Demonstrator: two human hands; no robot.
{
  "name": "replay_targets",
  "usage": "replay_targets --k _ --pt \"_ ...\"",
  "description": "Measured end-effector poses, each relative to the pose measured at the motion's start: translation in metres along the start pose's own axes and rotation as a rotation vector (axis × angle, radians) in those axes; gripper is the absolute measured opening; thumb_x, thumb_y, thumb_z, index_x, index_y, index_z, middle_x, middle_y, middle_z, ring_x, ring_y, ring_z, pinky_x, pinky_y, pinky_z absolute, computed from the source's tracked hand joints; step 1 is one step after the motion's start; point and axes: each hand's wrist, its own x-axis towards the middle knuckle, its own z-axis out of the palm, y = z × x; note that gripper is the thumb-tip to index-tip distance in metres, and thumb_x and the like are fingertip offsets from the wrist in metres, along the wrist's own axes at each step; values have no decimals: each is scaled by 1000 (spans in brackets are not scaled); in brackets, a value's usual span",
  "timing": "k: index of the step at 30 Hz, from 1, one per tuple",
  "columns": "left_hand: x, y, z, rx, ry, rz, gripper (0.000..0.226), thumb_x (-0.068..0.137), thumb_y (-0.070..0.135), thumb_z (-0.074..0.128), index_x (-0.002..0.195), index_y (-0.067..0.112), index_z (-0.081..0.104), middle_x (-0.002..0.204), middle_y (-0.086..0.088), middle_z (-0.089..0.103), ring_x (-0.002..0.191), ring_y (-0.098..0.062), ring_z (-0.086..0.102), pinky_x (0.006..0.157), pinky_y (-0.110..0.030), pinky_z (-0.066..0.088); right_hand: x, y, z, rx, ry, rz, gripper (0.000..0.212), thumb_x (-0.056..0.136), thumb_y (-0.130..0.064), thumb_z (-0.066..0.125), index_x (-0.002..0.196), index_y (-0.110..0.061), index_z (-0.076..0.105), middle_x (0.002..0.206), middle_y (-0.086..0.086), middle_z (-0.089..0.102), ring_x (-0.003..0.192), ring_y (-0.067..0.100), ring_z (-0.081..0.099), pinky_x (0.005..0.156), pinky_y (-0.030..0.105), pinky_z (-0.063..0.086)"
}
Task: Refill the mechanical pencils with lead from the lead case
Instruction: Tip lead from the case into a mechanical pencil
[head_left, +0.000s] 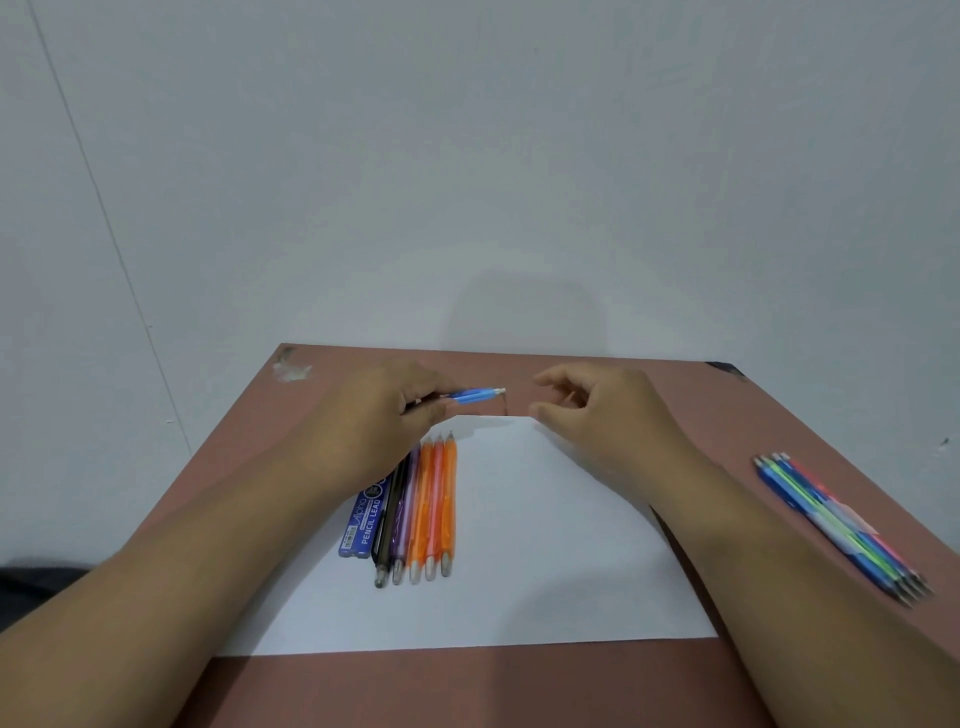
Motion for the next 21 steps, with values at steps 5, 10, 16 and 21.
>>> replay_targets --k 5,10,16,21 --pt "1 1 1 3 5 18 28 98 33 60 125 35 69 88 21 60 90 2 56 71 -13 37 -7 -23 -1 207 39 -134 12 85 -14 80 91 -24 80 86 -5 72 79 10 64 72 21 50" --pt "0 6 1 19 11 48 28 98 33 61 125 35 69 89 25 59 94 6 54 73 -9 37 -7 -23 2 228 2 -109 6 86 -17 80 84 -23 80 82 -6 73 78 14 65 70 26 50" --pt "1 3 4 4 17 31 28 98 32 61 125 36 69 88 25 59 93 6 54 73 -14 39 -2 -18 -3 176 -7 -101 15 89 -18 75 79 -28 76 83 -4 70 76 14 62 65 19 46" --pt "1 -1 4 12 33 -16 29 99 32 60 126 34 68 90 23 59 85 4 55 70 -16 37 7 -2 -19 47 67 33 13 90 -24 75 77 -26 76 74 -10 68 62 1 57 55 9 41"
